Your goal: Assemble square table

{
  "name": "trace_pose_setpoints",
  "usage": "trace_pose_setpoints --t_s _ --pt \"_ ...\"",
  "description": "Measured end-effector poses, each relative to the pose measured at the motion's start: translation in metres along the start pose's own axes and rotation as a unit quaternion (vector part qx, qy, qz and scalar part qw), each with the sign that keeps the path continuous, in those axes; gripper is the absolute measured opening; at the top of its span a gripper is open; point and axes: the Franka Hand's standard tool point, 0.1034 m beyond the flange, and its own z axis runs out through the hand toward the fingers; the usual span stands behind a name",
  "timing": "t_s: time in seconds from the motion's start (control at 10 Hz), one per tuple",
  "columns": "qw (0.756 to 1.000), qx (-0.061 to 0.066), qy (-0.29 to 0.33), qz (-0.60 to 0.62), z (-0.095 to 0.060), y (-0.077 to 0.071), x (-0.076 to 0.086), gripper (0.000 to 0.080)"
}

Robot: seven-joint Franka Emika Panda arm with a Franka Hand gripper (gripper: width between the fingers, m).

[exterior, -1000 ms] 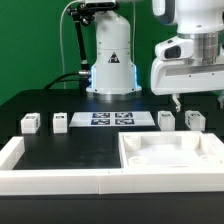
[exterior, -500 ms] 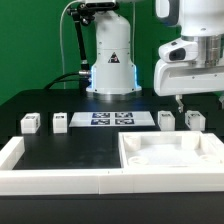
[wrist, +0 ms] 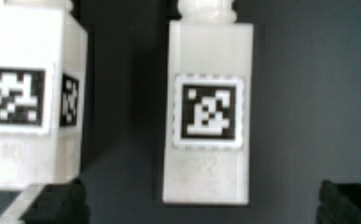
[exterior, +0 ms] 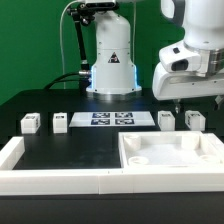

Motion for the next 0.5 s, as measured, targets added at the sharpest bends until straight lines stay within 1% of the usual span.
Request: trace_pose_setpoints --t_s 0.2,0.3,0.4,0.5 --pt "0.999 -0.001 -0.054 -0.001 0.0019 -0.0035 0.0011 0.0649" --pt "0.996 -0.002 -0.093 -0.001 0.0029 -0.0041 -0.002 0.0649" --pt "0.993 -0.002 -0.115 0.0 0.0034 -0.0047 0.0006 0.0649" --pt "0.988 -0.003 -0.151 -0.001 0.0061 -0.0048 -0.0028 0.0649"
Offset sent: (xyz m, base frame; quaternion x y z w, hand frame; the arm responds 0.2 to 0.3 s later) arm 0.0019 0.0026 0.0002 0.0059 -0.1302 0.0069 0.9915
